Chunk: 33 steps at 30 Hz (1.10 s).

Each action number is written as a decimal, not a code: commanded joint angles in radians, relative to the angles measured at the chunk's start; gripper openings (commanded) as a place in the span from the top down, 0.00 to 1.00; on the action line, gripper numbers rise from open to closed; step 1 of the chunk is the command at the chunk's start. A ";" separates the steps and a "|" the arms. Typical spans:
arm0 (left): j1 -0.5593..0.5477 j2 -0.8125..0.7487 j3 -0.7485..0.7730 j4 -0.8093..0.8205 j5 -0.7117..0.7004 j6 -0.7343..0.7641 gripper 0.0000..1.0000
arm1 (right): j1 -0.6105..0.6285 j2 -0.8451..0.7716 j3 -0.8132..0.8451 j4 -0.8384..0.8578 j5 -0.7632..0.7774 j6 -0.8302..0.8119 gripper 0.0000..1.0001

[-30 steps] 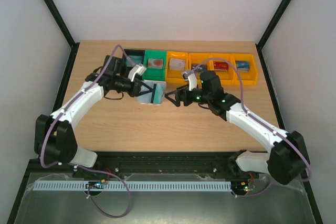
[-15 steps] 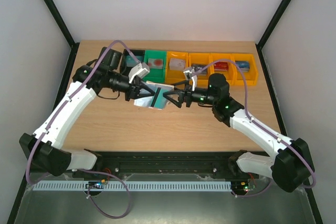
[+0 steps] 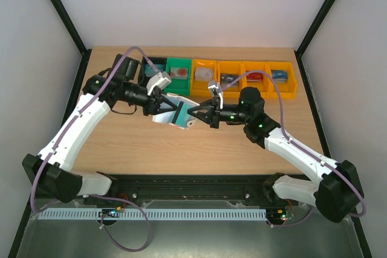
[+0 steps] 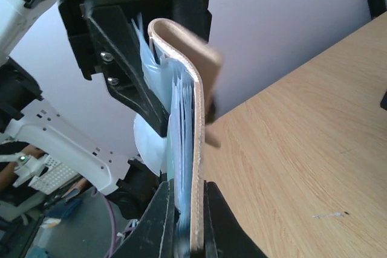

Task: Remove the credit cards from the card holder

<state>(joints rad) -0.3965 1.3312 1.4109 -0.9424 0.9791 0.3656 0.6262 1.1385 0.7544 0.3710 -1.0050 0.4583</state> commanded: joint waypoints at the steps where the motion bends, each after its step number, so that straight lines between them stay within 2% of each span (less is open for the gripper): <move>1: 0.059 -0.034 0.001 0.143 -0.135 -0.174 0.57 | 0.004 -0.050 0.022 -0.066 0.113 -0.045 0.98; 2: 0.091 -0.035 -0.007 0.176 -0.192 -0.218 0.43 | 0.003 -0.051 0.035 -0.108 0.164 -0.048 0.99; 3: 0.125 -0.035 -0.015 0.208 -0.239 -0.253 0.33 | 0.003 -0.050 0.046 -0.138 0.202 -0.049 0.98; 4: 0.160 -0.035 -0.022 0.233 -0.277 -0.286 0.29 | 0.003 -0.046 0.060 -0.171 0.254 -0.044 0.98; 7: 0.231 -0.044 -0.026 0.287 -0.382 -0.328 0.19 | 0.003 -0.021 0.111 -0.289 0.451 -0.019 0.98; 10: 0.233 -0.065 -0.008 0.315 -0.445 -0.326 0.16 | 0.003 0.004 0.151 -0.370 0.589 0.023 0.98; 13: 0.213 -0.070 0.021 0.299 -0.387 -0.309 0.26 | 0.006 0.010 0.158 -0.368 0.622 0.050 0.98; 16: 0.088 -0.059 0.026 0.227 -0.286 -0.230 0.40 | 0.026 0.024 0.168 -0.347 0.612 0.054 0.98; 18: -0.016 -0.043 0.030 0.163 -0.203 -0.155 0.44 | 0.041 0.044 0.183 -0.352 0.606 0.045 0.99; 21: -0.075 -0.019 0.031 0.140 -0.122 -0.130 0.50 | 0.047 0.053 0.186 -0.329 0.559 0.044 0.98; 26: -0.100 0.006 -0.047 0.238 -0.180 -0.210 0.48 | 0.047 0.065 0.157 -0.224 0.344 0.060 0.98; 29: -0.091 0.009 -0.076 0.269 -0.262 -0.222 0.49 | 0.047 0.046 0.136 -0.198 0.320 0.050 0.98; 33: -0.067 -0.010 -0.101 0.288 -0.271 -0.230 0.49 | 0.047 0.010 0.112 -0.155 0.274 0.040 0.98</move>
<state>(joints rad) -0.4820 1.3331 1.3277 -0.6956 0.7380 0.1520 0.6682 1.1934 0.8845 0.1101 -0.6411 0.5049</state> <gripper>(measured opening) 0.514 0.056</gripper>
